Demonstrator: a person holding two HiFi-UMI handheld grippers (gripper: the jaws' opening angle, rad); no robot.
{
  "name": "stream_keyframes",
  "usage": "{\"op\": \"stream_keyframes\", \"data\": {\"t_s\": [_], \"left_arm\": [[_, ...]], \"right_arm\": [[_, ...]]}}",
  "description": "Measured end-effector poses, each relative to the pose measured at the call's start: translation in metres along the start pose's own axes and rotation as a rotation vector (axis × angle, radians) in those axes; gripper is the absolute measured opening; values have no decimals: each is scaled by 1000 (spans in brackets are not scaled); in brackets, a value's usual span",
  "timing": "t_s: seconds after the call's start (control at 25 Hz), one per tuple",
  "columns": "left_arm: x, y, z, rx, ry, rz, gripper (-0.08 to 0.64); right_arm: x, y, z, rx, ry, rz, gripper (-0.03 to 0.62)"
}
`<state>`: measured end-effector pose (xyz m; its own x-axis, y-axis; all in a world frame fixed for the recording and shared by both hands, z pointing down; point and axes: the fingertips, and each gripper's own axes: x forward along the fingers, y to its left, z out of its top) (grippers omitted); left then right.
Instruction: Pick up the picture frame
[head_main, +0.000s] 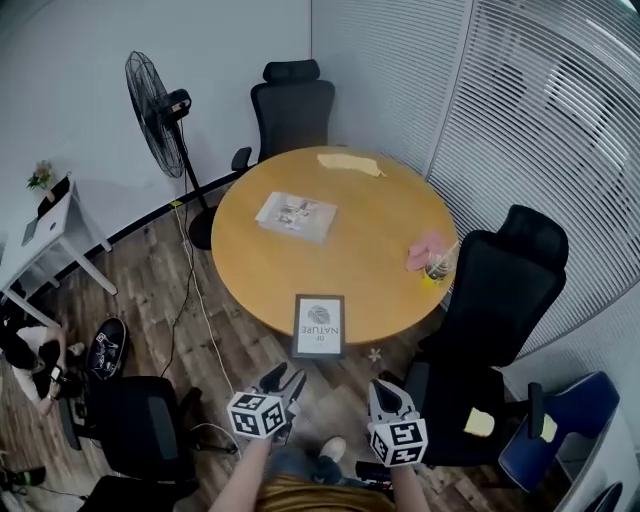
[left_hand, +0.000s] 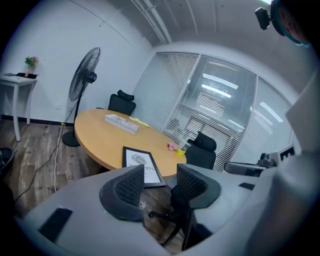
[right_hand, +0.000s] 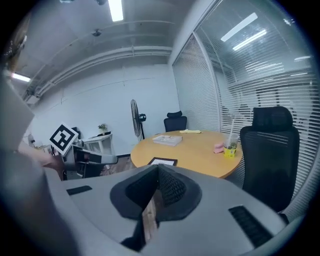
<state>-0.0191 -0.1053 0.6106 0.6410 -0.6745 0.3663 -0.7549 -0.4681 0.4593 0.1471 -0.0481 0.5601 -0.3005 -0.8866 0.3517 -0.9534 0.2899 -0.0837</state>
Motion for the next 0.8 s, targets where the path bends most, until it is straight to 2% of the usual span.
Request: {"op": "stream_keyframes", "data": {"t_s": [0.24, 0.36, 0.6, 0.8], "left_arm": [[23, 22, -7, -36, 34, 72, 216], [39, 33, -11, -42, 64, 88, 216], [72, 54, -20, -84, 132, 110, 216], [92, 76, -30, -107, 182, 126, 221]], "right_arm": [[31, 4, -9, -80, 67, 102, 12], [43, -9, -11, -89, 85, 101, 12], [66, -41, -14, -47, 136, 77, 12], [85, -46, -28, -34, 189, 82, 12]]}}
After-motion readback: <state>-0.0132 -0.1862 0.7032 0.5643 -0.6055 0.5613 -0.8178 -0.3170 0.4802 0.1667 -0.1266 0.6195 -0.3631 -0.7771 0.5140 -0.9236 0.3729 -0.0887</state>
